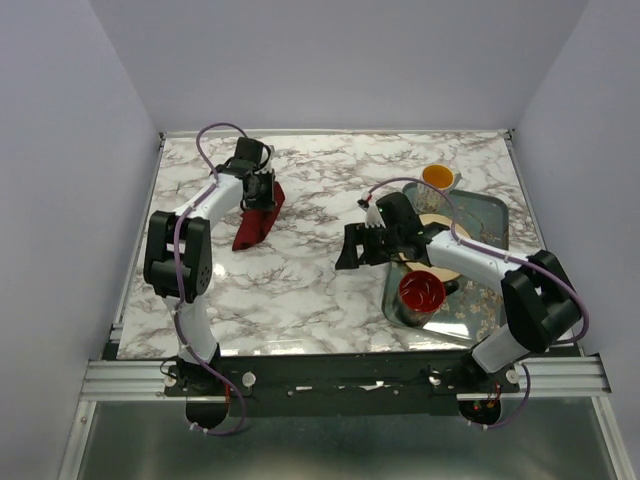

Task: Fold the napkin, place the utensils inside, and roll it up
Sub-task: Roll the napkin with the utensil

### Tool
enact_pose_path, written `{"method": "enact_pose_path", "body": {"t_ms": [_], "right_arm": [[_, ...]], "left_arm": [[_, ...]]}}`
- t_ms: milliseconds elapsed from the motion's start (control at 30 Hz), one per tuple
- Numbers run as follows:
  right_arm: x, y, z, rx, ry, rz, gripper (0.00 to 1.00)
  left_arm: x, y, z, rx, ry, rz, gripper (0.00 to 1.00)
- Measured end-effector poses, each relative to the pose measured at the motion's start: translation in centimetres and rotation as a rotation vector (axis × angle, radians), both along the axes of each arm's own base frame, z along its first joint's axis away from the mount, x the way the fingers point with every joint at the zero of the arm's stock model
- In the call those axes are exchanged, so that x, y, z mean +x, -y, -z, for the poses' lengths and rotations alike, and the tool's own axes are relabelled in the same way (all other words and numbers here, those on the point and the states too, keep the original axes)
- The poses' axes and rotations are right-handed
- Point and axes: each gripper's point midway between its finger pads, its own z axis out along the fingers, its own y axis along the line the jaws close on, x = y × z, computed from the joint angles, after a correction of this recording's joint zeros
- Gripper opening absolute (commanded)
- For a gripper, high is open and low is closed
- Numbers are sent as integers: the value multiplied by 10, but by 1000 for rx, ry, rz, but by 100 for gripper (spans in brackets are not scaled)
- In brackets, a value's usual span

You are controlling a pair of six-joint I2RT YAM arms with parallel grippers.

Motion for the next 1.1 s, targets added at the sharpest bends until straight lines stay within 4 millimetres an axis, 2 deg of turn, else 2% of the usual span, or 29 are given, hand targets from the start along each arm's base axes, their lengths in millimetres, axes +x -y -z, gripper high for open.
{"method": "enact_pose_path", "body": {"t_ms": [233,500,1100], "right_arm": [[5,-5,-1,3,5,-13,87],[11,-11,-2,9,3,-21,88],[10,-31,1,6,0,-69,88]], "left_arm": [[-5,-9,-10,-89,-14,-54,0],[0,-26,-23,-167,-21,-125,0],[4,-49,-31,-288,-42,-187,0]]}}
